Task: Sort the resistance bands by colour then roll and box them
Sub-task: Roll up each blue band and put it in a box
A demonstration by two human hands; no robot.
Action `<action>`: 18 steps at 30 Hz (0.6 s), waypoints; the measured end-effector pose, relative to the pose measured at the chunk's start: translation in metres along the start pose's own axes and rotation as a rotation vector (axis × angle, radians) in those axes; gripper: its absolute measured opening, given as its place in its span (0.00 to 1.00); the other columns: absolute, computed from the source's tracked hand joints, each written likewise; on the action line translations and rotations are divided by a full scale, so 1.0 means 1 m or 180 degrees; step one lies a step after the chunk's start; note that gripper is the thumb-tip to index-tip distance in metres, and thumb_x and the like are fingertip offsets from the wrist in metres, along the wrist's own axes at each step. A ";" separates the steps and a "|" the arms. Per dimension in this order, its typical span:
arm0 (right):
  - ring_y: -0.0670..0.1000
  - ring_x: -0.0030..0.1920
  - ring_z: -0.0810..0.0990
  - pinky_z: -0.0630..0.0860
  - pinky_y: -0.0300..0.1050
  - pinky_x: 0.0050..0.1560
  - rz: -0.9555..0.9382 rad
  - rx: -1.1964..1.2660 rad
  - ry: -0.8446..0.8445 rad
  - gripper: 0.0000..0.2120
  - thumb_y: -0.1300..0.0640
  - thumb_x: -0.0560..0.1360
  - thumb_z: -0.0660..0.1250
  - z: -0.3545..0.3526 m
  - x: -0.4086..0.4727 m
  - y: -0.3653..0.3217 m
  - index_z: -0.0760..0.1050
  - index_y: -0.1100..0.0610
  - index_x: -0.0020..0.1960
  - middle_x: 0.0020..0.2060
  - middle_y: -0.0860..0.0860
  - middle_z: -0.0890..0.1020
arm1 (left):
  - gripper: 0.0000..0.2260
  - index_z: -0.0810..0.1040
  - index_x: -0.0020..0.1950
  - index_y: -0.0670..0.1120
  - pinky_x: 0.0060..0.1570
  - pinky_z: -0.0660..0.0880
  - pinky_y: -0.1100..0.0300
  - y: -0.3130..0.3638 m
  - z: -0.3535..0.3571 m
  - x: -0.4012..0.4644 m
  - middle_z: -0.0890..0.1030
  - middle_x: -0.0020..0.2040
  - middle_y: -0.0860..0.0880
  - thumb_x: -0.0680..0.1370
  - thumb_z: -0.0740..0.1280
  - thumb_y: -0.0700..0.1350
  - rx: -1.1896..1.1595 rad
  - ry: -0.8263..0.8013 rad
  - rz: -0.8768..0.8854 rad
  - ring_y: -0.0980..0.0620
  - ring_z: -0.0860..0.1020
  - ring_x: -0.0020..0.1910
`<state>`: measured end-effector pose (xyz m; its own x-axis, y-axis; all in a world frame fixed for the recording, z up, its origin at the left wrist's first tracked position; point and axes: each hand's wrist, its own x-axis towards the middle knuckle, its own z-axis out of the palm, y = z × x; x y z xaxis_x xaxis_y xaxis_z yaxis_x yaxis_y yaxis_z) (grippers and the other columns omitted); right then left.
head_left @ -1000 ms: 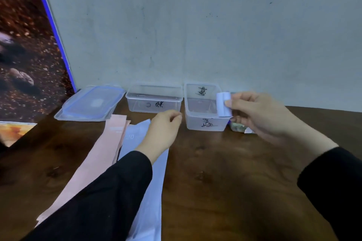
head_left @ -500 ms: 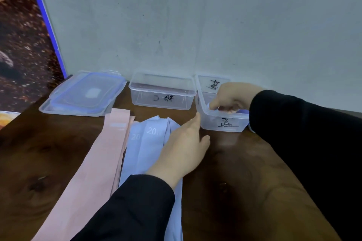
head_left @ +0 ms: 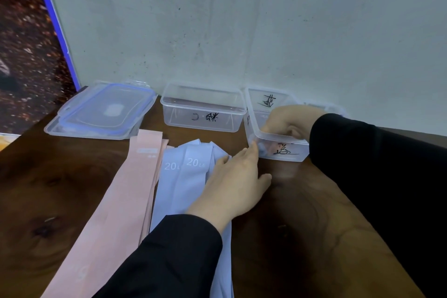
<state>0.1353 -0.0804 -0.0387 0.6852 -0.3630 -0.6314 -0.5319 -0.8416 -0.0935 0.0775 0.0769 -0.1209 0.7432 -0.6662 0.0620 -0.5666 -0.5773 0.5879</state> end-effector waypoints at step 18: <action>0.57 0.36 0.76 0.68 0.42 0.32 -0.0575 0.0350 0.2261 0.13 0.54 0.79 0.64 -0.002 -0.004 0.020 0.76 0.61 0.40 0.34 0.56 0.79 | 0.10 0.82 0.54 0.45 0.50 0.75 0.49 0.003 -0.004 -0.006 0.83 0.47 0.47 0.82 0.60 0.44 -0.0688 0.1179 -0.0012 0.49 0.78 0.48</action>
<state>0.1226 -0.0970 -0.0363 0.9038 -0.4253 0.0479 -0.4016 -0.8814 -0.2488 0.0721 0.0809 -0.1164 0.8451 -0.4271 0.3217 -0.5053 -0.4411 0.7417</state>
